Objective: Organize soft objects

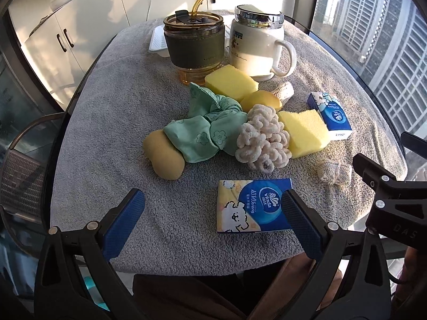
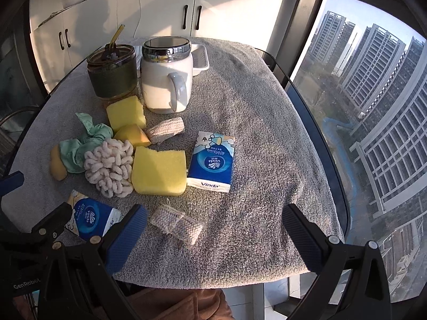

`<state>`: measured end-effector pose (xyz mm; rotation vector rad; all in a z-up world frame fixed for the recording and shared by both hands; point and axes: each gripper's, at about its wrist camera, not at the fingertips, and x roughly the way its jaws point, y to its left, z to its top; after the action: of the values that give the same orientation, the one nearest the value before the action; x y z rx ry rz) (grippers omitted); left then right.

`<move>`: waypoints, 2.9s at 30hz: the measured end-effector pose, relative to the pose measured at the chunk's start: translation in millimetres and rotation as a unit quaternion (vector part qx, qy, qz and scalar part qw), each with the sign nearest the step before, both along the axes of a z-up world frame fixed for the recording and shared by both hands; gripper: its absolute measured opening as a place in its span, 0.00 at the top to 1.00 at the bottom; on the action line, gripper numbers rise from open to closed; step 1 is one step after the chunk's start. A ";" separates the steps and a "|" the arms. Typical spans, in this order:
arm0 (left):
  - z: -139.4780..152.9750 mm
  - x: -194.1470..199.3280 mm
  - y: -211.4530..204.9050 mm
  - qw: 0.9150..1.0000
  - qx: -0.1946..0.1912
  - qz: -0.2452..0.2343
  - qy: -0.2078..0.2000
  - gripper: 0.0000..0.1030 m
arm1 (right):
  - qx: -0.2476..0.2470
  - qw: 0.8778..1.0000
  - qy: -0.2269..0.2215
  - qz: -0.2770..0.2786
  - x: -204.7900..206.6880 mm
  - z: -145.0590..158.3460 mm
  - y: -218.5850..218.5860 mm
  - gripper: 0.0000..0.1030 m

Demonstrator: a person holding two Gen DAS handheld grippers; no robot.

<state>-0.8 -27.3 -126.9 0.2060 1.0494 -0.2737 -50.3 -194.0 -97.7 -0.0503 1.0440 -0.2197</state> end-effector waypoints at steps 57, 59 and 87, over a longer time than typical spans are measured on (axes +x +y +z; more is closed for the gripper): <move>-40.1 0.4 2.9 0.999 -0.026 0.014 0.020 0.28 | 0.101 0.991 -0.003 0.089 -3.0 -38.8 -2.2 0.67; -36.7 -0.6 5.9 0.999 -0.028 0.017 0.017 0.28 | 0.098 0.991 -0.009 0.088 -5.8 -32.4 -1.3 0.67; -14.3 70.3 96.4 0.988 -0.001 0.155 -0.029 0.28 | 0.067 0.997 -0.034 0.004 60.6 -7.3 -65.1 0.67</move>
<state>69.5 69.1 -141.2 0.0460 1.0077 0.0115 10.3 -259.1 -105.0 0.0741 0.9881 -0.1422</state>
